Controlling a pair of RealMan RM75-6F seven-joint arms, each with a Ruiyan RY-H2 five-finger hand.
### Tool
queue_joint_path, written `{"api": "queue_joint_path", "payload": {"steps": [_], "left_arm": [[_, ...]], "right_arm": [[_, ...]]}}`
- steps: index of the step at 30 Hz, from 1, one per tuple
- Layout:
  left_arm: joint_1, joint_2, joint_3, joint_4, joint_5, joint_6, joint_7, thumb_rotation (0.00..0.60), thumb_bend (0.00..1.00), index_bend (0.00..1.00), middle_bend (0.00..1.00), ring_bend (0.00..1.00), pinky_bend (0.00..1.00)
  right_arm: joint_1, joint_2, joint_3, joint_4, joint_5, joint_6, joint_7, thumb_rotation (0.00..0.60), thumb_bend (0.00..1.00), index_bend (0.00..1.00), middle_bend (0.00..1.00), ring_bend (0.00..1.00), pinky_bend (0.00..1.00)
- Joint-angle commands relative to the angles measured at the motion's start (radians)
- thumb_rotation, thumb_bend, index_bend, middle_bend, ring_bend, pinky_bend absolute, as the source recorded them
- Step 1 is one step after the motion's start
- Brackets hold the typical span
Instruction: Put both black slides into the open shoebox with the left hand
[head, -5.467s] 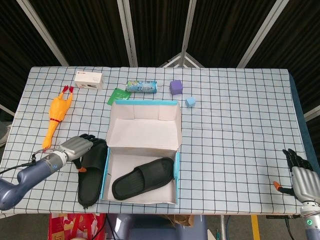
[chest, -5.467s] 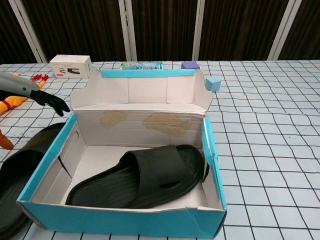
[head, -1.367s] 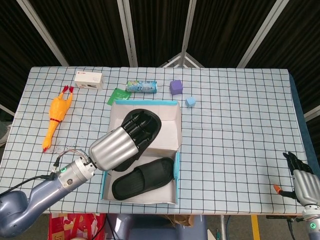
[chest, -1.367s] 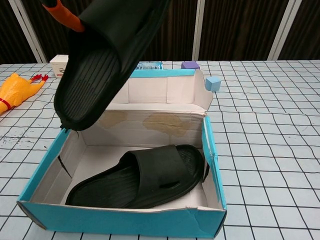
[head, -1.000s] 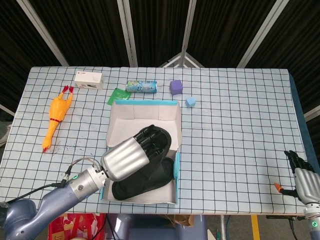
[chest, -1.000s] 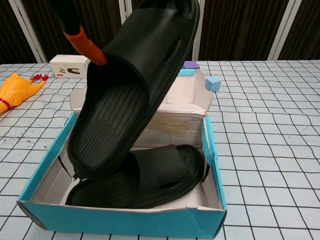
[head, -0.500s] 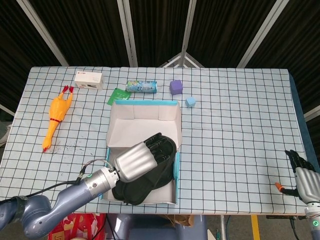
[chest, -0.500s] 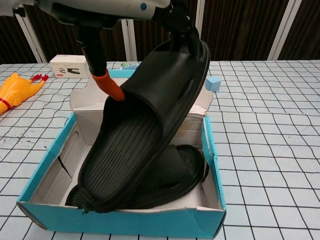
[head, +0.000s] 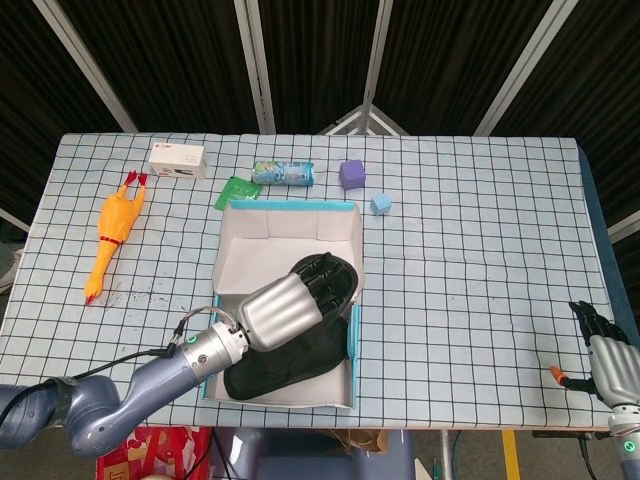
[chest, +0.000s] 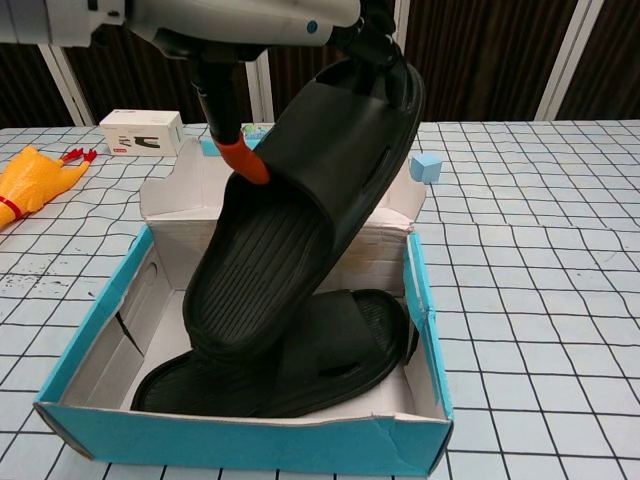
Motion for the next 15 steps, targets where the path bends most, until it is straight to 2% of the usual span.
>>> {"api": "queue_joint_path", "payload": {"steps": [1,8,15], "left_arm": [[-0.001,-0.006,0.004,0.000,0.001,-0.017,-0.034,0.600,0.52,0.20,0.47,0.00,0.00],[0.006,-0.001,0.018,-0.001,0.010,-0.049,-0.097,0.600,0.52,0.20,0.47,0.00,0.00],[0.013,-0.016,0.054,0.028,0.021,-0.078,-0.124,0.600,0.52,0.20,0.47,0.00,0.00]], "right_arm": [[0.000,0.002,0.000,-0.004,0.003,-0.002,-0.002,0.600,0.25,0.00,0.02,0.10,0.13],[-0.004,0.005,0.000,-0.003,-0.005,0.007,0.010,0.600,0.24,0.00,0.02,0.10,0.13],[-0.006,0.003,0.003,-0.005,-0.001,0.013,0.008,0.600,0.25,0.00,0.02,0.10,0.13]]}}
